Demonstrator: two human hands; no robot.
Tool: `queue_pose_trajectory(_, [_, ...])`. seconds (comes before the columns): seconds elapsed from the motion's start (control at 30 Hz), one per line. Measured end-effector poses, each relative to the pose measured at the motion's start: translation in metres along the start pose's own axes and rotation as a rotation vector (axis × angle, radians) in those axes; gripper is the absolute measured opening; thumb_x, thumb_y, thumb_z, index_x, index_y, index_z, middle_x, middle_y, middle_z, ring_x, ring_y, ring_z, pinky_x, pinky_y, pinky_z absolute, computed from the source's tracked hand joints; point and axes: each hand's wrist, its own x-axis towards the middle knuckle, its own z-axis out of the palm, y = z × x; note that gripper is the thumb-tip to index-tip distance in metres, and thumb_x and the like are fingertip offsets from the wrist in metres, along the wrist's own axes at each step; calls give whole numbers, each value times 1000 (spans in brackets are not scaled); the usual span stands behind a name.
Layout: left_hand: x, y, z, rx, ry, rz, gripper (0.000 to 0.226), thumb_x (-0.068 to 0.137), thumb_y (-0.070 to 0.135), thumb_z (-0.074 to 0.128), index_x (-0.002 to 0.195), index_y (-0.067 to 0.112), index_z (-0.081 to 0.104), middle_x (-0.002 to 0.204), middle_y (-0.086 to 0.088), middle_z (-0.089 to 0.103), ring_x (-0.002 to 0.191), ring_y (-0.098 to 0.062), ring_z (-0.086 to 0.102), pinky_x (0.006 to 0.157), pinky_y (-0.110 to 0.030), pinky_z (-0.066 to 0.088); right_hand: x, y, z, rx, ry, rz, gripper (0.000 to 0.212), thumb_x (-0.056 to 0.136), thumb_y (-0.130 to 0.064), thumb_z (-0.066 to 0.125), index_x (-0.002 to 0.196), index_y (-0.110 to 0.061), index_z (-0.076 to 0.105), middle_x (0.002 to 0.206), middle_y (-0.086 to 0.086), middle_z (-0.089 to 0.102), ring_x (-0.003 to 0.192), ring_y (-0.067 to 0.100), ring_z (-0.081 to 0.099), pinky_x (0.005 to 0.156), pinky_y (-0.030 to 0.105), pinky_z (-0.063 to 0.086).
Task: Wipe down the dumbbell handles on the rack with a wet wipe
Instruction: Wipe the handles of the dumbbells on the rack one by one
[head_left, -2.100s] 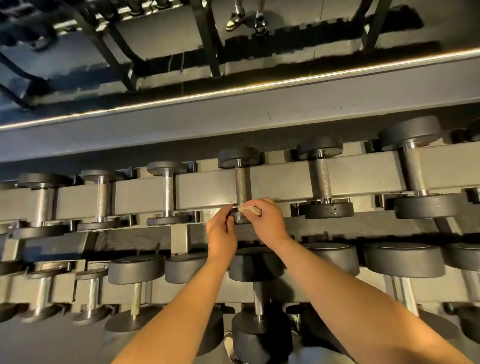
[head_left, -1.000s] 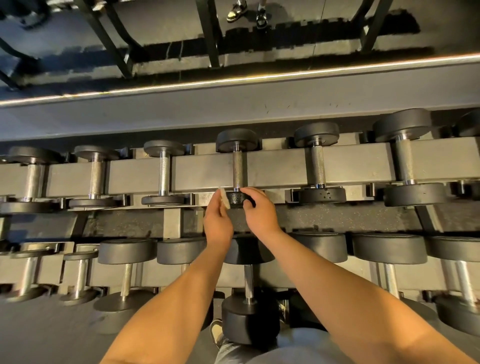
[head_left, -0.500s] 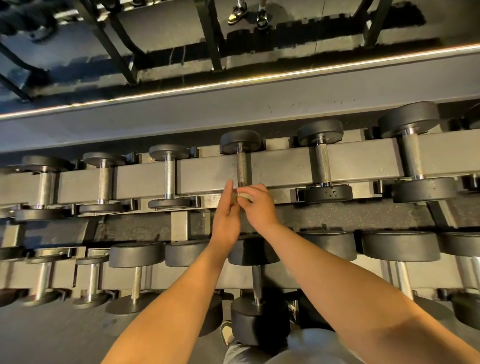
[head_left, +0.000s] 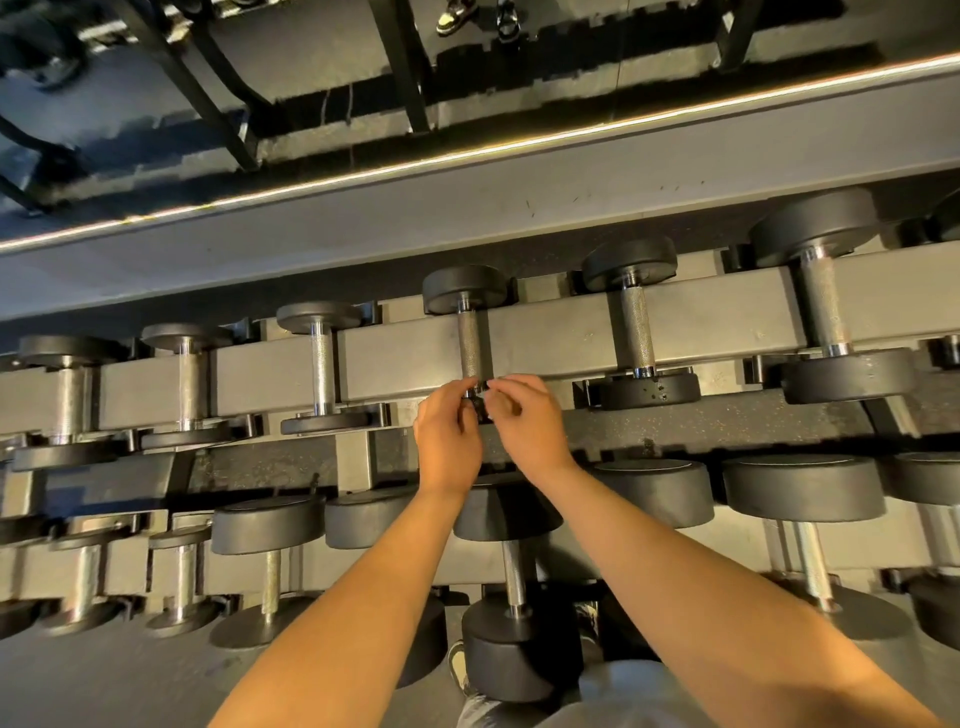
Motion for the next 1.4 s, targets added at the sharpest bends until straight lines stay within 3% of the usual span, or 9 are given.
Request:
queue_pose_trajectory(0.1, [7,0,0,33,-4,-32,38,100,4,50,130,22,63,123,7,64,118,-16,52,106,-45,44,4,10,0,-25,-35,15,27,99,-12,58,124,-16,69,125,-3,56,116,9,53,102,18,40])
queue_pose_trajectory(0.27, [30,3,2,80,-42,-107,34,106,13,46,134,23,61,129,2,64,121,-15,53,110,-42,42,24,20,-12,8,62,198,29,97,2,55,118,-9,72,118,4,65,107,12,59,85,4,40])
queue_pose_trajectory(0.4, [59,16,7,-23,-91,-216,34,108,18,43,140,20,56,132,1,54,115,-7,50,103,-24,39,49,-5,5,105,71,111,26,96,-2,58,114,-15,72,111,-4,62,98,6,58,84,9,47])
queue_pose_trajectory(0.6, [69,8,18,-84,12,-243,34,108,18,39,135,23,59,129,4,60,115,-7,56,100,-21,41,106,-22,26,90,118,22,26,94,-3,60,113,-15,72,118,1,59,106,12,57,86,7,40])
queue_pose_trajectory(0.67, [65,7,20,-87,47,-244,32,108,20,39,131,26,61,124,9,63,110,-2,57,97,-19,42,112,-20,29,77,83,-4,26,93,-2,59,112,-15,73,117,2,60,105,14,58,88,14,45])
queue_pose_trajectory(0.8, [66,7,23,-47,67,-281,35,109,27,37,135,29,60,129,9,64,116,-6,58,103,-28,46,91,-4,23,63,9,28,26,94,-4,62,114,-17,74,109,-4,62,98,9,61,93,25,52])
queue_pose_trajectory(1.07, [66,9,22,-12,51,-285,39,110,38,34,142,34,54,138,15,59,125,-3,52,108,-26,41,114,-26,33,105,104,-25,24,95,-7,62,112,-17,75,116,-8,62,104,3,58,88,7,43])
queue_pose_trajectory(1.23, [65,5,24,-13,46,-301,40,109,43,31,142,37,53,136,14,61,124,-7,56,108,-39,47,83,1,23,64,15,19,22,94,-7,64,109,-18,75,108,-5,67,99,7,63,93,29,55])
queue_pose_trajectory(1.4, [65,6,24,-30,40,-298,39,109,40,32,141,37,54,137,14,61,126,-6,54,108,-28,42,98,-15,24,138,68,-27,23,95,-8,63,113,-16,74,111,-7,66,104,6,62,93,20,50])
